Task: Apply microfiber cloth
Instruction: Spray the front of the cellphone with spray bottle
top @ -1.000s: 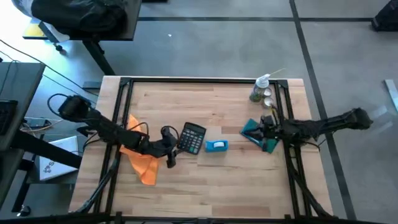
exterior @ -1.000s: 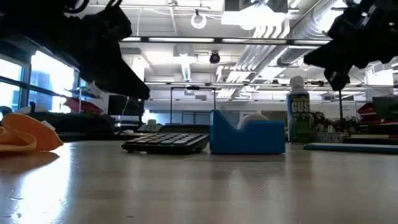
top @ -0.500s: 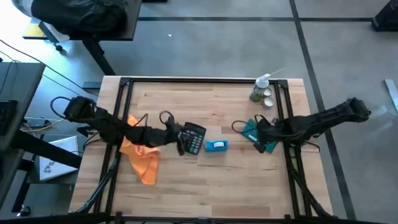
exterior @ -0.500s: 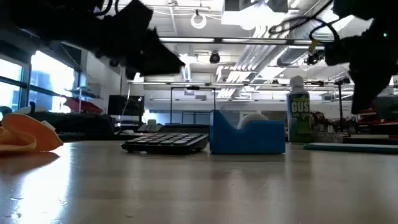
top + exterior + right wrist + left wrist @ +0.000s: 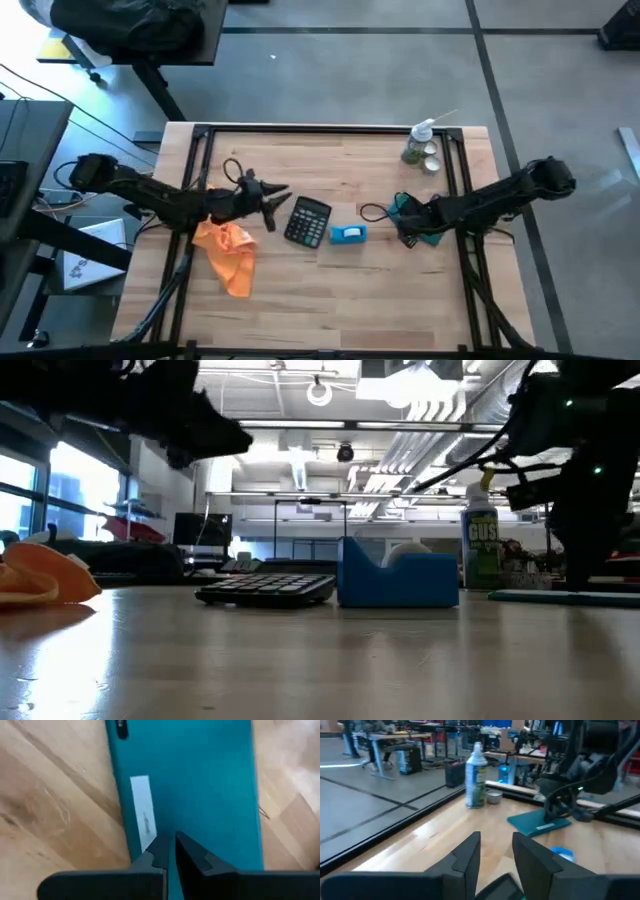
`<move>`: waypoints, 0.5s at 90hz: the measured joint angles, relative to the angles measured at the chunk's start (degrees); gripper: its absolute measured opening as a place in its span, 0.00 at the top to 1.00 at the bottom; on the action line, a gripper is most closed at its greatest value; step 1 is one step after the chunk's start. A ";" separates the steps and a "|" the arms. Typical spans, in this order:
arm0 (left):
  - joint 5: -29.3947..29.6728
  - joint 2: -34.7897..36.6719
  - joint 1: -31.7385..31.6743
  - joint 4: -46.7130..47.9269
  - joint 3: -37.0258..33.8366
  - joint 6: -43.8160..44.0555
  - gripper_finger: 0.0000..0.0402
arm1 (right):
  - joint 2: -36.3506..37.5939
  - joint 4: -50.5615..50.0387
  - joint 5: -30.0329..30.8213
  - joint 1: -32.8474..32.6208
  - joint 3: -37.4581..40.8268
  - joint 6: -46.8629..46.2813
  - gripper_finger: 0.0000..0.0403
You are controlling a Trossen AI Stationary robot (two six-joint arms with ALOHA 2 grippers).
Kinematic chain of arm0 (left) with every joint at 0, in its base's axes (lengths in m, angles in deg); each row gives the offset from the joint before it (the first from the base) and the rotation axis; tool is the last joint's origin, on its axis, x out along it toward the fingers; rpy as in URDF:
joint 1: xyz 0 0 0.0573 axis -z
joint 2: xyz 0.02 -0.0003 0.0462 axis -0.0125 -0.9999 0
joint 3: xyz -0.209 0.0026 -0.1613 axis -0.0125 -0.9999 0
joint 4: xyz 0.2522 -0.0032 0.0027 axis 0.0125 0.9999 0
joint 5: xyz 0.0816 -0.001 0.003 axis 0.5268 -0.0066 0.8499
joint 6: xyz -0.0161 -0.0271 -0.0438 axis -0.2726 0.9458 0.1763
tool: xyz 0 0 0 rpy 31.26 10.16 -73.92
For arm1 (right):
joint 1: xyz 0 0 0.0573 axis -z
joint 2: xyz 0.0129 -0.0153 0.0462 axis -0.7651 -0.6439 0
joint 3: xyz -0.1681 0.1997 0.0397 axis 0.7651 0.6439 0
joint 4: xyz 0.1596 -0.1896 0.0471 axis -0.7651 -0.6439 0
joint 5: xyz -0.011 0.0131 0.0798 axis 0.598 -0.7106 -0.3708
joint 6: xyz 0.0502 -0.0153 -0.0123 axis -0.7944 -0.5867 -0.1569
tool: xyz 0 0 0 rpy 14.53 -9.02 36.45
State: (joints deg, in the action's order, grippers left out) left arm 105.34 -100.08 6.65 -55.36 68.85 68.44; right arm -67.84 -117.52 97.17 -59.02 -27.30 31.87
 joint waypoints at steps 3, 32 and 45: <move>0.56 0.46 -0.54 -0.03 -0.85 -0.31 0.79 | -0.70 0.86 -0.14 1.20 -0.07 1.42 1.00; 2.11 -2.59 -4.81 -0.08 -4.07 3.48 0.80 | -6.43 18.60 -1.26 15.25 -4.50 21.92 1.00; -1.37 -5.20 -7.45 -0.48 -3.12 2.54 0.80 | -13.94 26.62 -0.78 20.93 -7.43 31.90 1.00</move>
State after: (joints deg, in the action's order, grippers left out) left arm 103.98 -105.27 -0.80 -55.83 65.73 70.98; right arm -81.77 -90.90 96.40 -38.09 -34.73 63.77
